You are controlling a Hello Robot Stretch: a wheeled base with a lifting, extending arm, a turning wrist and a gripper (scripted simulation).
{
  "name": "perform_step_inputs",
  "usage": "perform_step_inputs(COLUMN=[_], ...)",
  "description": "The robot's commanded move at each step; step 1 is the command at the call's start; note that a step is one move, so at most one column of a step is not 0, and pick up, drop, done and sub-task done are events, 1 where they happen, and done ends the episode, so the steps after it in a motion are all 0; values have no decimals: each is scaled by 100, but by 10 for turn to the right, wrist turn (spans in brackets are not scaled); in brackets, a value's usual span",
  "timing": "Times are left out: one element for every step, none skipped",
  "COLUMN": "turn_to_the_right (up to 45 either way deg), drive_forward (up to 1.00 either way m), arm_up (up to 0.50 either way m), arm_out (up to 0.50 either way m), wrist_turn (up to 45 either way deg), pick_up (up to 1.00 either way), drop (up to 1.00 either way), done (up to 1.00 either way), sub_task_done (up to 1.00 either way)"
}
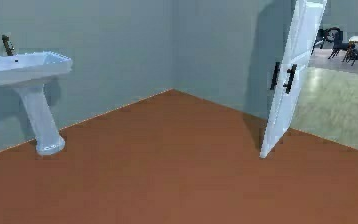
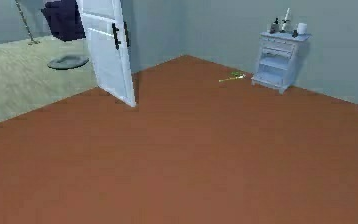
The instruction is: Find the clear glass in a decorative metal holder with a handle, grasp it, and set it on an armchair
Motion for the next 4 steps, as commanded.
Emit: perform_step_inputs(turn_to_the_right=[450,240,0,-450], drive_forward=[0,0,5,0], arm_up=[0,0,0,0], arm_out=[0,0,0,0], wrist_turn=[0,0,0,0], pick_up=[0,0,0,0], drop=[0,0,0,0], done=[0,0,0,0], sub_task_done=[0,0,0,0])
